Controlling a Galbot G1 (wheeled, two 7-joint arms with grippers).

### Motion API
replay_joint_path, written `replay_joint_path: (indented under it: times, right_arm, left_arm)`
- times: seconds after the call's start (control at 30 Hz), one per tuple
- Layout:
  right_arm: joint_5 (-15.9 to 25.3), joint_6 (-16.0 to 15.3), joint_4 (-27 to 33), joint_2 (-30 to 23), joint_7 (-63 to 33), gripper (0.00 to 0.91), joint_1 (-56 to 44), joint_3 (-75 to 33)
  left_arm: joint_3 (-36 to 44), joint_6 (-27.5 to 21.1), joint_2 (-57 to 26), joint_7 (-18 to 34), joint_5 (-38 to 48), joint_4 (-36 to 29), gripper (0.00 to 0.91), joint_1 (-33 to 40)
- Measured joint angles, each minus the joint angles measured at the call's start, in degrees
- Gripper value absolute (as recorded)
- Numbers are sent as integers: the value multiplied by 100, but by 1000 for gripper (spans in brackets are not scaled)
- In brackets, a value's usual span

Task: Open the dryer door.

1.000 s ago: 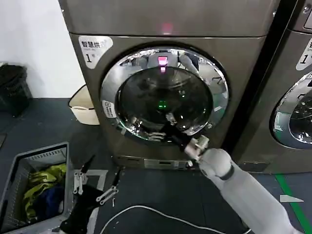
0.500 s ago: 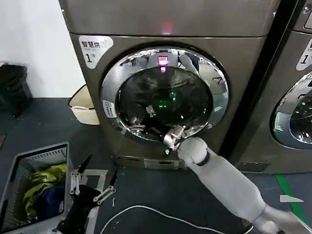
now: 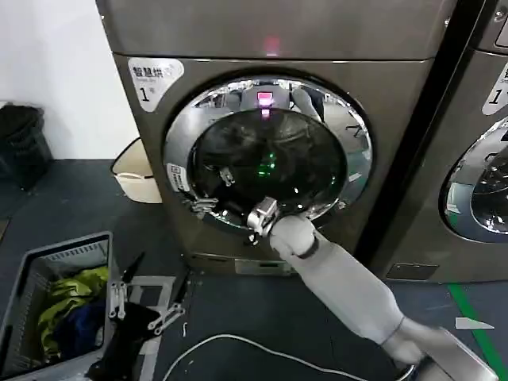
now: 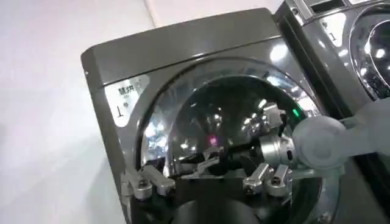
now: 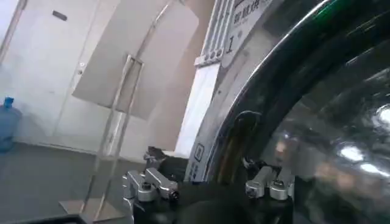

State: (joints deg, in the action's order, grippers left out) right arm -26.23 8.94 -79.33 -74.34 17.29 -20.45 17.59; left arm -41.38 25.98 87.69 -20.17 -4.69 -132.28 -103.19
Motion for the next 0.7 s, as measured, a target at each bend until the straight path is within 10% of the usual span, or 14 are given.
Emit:
replay_joint_path:
  times: [0.7]
  right_arm:
    - [-817,486,582,32,2100,907,325,194]
  left_arm:
    - [-44,62,21,44,5,26,907,7]
